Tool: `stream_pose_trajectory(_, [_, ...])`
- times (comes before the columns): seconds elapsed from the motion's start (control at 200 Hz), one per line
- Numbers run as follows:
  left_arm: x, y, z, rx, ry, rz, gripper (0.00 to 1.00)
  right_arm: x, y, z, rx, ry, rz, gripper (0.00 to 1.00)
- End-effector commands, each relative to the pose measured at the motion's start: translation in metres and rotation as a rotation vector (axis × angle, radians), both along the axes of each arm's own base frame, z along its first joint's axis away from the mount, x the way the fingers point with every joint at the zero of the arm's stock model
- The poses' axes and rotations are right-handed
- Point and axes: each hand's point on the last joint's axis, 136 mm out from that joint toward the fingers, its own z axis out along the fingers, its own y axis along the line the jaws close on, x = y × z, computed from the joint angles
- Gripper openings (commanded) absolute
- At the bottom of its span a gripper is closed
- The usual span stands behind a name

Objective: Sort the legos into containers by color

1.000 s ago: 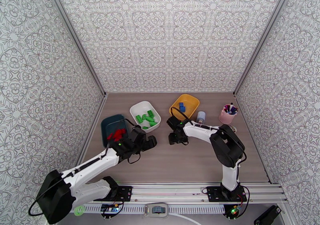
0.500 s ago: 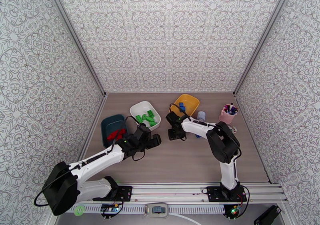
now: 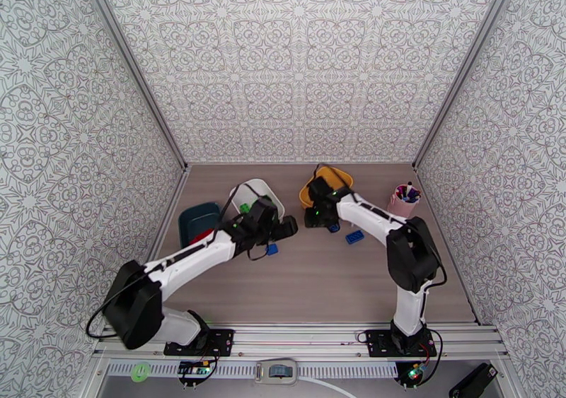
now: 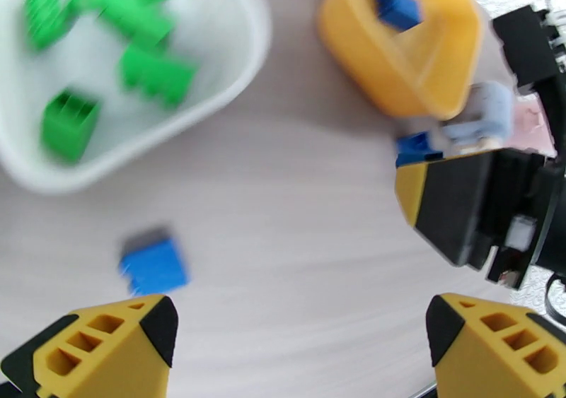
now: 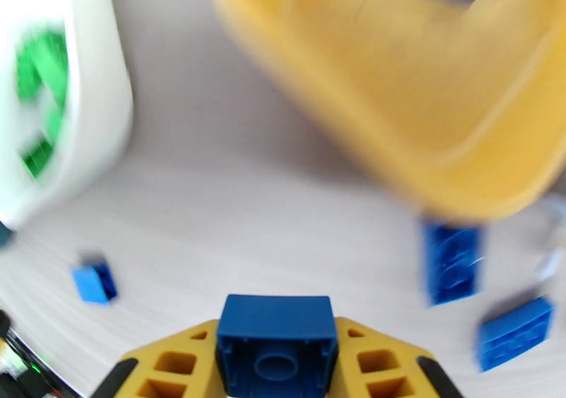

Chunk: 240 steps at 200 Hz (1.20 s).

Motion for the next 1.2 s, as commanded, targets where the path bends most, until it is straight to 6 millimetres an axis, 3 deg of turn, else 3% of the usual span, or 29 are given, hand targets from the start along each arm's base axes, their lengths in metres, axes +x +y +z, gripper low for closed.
stream_pose_trajectory(0.0, [0.02, -0.024, 0.03, -0.043, -0.06, -0.093, 0.98, 0.02, -0.021, 0.028, 0.008, -0.034, -0.04, 0.33])
stream_pose_trajectory(0.115, [0.03, -0.034, 0.044, -0.05, -0.079, -0.111, 0.98, 0.047, -0.041, 0.039, 0.023, -0.054, -0.103, 0.34])
stream_pose_trajectory(0.245, [0.027, -0.031, 0.046, -0.053, -0.081, -0.107, 0.98, 0.071, -0.053, 0.042, 0.022, -0.058, -0.144, 0.36])
stream_pose_trajectory(0.42, [0.013, -0.01, 0.035, -0.038, -0.065, -0.066, 0.98, 0.088, -0.055, 0.037, 0.0, -0.04, -0.143, 0.54])
stream_pose_trajectory(0.555, [0.0, 0.015, 0.026, -0.024, -0.054, -0.012, 0.98, 0.086, -0.053, 0.039, 0.008, -0.041, -0.131, 0.6])
stream_pose_trajectory(0.71, [-0.013, 0.048, 0.02, -0.008, -0.055, 0.06, 0.98, 0.071, -0.043, 0.041, 0.047, -0.034, -0.101, 0.6])
stream_pose_trajectory(0.86, [-0.024, 0.084, 0.015, 0.014, -0.045, 0.14, 0.99, 0.042, -0.023, 0.041, 0.062, -0.039, -0.052, 0.63])
stream_pose_trajectory(1.196, [-0.048, 0.161, -0.002, 0.022, 0.01, 0.318, 0.99, -0.038, 0.065, 0.009, 0.069, 0.016, 0.123, 0.68])
